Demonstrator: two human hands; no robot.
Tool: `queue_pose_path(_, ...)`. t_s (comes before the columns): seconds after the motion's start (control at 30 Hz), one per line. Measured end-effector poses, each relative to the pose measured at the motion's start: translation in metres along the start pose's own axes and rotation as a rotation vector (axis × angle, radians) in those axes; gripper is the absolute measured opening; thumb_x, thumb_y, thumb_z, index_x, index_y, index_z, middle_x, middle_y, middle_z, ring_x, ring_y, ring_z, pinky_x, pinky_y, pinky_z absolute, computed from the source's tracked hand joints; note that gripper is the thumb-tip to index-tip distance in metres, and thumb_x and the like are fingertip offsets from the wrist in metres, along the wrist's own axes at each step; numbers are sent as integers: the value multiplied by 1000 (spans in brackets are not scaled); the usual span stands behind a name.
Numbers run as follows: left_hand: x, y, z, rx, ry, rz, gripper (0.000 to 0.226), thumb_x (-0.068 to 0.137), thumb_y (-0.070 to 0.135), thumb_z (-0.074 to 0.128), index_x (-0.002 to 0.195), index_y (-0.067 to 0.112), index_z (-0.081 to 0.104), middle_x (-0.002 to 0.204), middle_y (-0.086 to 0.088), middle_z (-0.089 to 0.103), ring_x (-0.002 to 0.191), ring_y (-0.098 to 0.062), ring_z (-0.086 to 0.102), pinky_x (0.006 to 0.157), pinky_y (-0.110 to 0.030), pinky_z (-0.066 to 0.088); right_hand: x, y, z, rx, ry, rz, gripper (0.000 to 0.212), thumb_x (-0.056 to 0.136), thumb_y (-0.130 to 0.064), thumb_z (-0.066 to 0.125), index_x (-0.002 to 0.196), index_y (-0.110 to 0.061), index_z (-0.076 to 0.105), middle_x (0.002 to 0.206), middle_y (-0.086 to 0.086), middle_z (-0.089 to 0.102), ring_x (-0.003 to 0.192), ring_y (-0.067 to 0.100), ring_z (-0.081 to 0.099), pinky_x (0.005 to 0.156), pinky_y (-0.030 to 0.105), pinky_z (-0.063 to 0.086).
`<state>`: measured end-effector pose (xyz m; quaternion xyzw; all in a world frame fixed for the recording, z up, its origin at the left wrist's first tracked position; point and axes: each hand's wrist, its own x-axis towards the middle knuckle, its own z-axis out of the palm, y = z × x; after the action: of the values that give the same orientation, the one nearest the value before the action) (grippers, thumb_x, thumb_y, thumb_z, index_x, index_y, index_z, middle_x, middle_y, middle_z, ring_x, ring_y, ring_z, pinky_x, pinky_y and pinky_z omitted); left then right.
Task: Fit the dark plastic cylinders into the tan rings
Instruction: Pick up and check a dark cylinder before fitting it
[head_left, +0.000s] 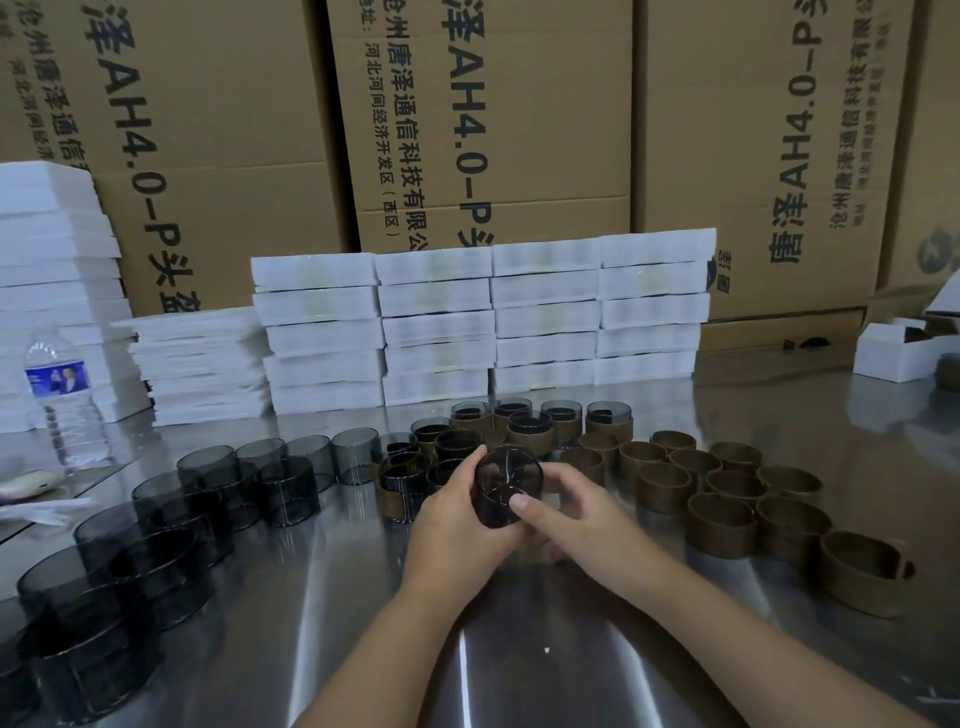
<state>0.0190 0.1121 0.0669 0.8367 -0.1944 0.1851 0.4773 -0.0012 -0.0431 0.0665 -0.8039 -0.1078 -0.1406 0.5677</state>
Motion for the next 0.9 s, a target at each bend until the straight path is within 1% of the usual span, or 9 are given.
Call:
queue_pose_path(0.03, 0, 0, -1, 17, -6, 14, 71, 60, 45, 72, 124, 58, 46, 86, 45, 59, 93, 12, 59, 77, 0, 40, 0, 0, 0, -7, 0, -2, 62, 60, -69, 66, 114, -39, 60, 105, -11, 70, 88, 15, 69, 82, 40, 57)
queue_pose_path(0.1, 0, -1, -3, 17, -25, 36, 65, 66, 32, 76, 124, 51, 54, 87, 46, 59, 92, 17, 57, 76, 0, 41, -2, -1, 0, -18, -6, -12, 62, 58, -67, 69, 112, -38, 60, 104, -12, 70, 81, 13, 69, 75, 34, 57)
queue_pose_path(0.2, 0, -4, -3, -24, -59, 56, 67, 66, 21, 74, 117, 58, 51, 104, 33, 65, 100, 14, 58, 81, -3, 43, -4, -4, 1, -14, 7, -20, 59, 55, -64, 72, 106, -38, 60, 95, -14, 72, 69, 1, 67, 61, 17, 51)
queue_pose_path(0.27, 0, -5, -3, -31, -76, 68, 74, 69, 13, 75, 125, 55, 49, 112, 28, 64, 104, 15, 56, 84, -1, 40, -4, -4, 1, -46, 18, -15, 59, 56, -64, 73, 107, -39, 59, 95, -17, 72, 73, -5, 65, 65, 15, 48)
queue_pose_path(0.37, -1, -4, -4, -41, -107, 62, 79, 70, 16, 77, 123, 64, 43, 106, 43, 59, 101, 19, 55, 81, 1, 39, -3, -3, 0, -71, 23, -7, 53, 63, -58, 76, 109, -38, 59, 97, -17, 71, 80, -6, 65, 71, 16, 48)
queue_pose_path(0.43, -1, -3, -5, -63, -135, 38, 79, 67, 20, 77, 119, 67, 42, 106, 49, 54, 98, 17, 58, 78, 0, 40, -3, -4, 0, -75, 27, -14, 50, 67, -54, 77, 110, -37, 60, 98, -17, 70, 84, -7, 65, 72, 12, 47)
queue_pose_path(0.6, -2, 2, -4, -98, -171, 50, 79, 50, 40, 68, 119, 70, 40, 109, 37, 62, 101, 17, 58, 81, -1, 42, -3, -5, 2, -70, 59, -63, 51, 73, -39, 81, 118, -38, 56, 107, -20, 67, 99, -14, 59, 78, 1, 41)
queue_pose_path(0.73, -4, 1, -3, -101, -210, 83, 83, 52, 39, 73, 124, 64, 40, 112, 36, 61, 105, 18, 56, 83, 0, 41, -6, -6, 2, -109, 41, -76, 60, 71, -45, 79, 124, -38, 52, 111, -20, 65, 104, -12, 57, 82, 3, 41)
queue_pose_path(0.9, -3, -1, -3, -83, -241, 92, 88, 58, 38, 76, 135, 57, 38, 112, 43, 57, 106, 19, 54, 84, 0, 40, -7, -7, 1, -161, 53, -46, 61, 63, -63, 72, 116, -45, 49, 106, -26, 63, 99, -15, 56, 77, 5, 42)
